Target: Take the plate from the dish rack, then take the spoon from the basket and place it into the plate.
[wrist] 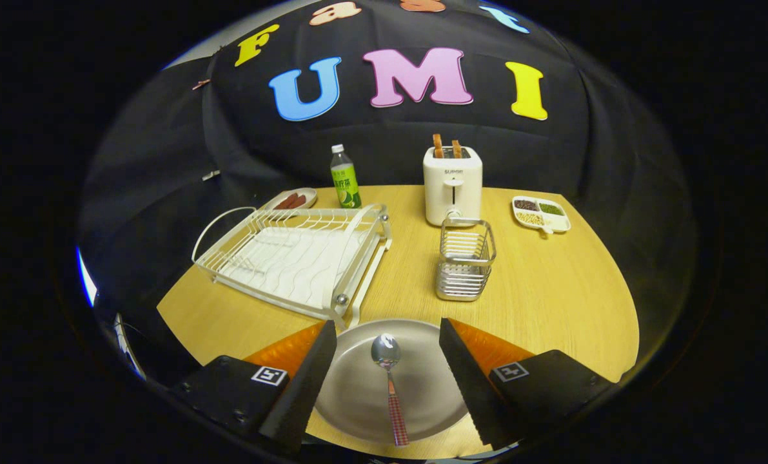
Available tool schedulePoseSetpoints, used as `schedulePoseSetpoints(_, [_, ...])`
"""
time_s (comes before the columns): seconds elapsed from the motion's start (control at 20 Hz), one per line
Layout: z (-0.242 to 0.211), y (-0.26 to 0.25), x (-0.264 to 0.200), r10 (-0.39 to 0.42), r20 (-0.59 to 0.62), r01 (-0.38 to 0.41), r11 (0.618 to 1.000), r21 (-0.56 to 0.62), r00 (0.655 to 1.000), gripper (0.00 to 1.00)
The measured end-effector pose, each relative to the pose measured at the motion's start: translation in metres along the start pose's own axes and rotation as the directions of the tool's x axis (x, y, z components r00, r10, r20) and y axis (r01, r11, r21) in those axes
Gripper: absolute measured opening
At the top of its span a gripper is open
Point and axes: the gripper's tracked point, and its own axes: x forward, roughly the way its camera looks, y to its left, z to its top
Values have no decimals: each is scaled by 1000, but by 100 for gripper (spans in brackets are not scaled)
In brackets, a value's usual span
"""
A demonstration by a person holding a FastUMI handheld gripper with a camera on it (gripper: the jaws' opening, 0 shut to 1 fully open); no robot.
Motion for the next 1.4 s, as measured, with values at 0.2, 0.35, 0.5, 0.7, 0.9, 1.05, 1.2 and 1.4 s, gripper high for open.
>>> schedulePoseSetpoints(0.2, [63, -11, -39, -63, 161, 66, 998, -16, 985, 99])
schedulePoseSetpoints(0.35, [102, -14, -74, -92, 249, 95, 995, 1, 964, 99])
schedulePoseSetpoints(0.5, [138, -25, -104, -141, 330, 147, 989, 4, 933, 99])
schedulePoseSetpoints(0.7, [178, -30, -137, -160, 400, 191, 981, -39, 902, 99])
schedulePoseSetpoints(0.9, [192, -34, -163, -191, 421, 180, 981, 66, 887, 99])
schedulePoseSetpoints(1.05, [187, -49, -177, -207, 422, 180, 978, 103, 883, 99])
schedulePoseSetpoints(1.2, [170, -56, -192, -192, 378, 151, 979, 136, 906, 99])
schedulePoseSetpoints(1.4, [166, -70, -209, -151, 385, 115, 987, 114, 910, 98])
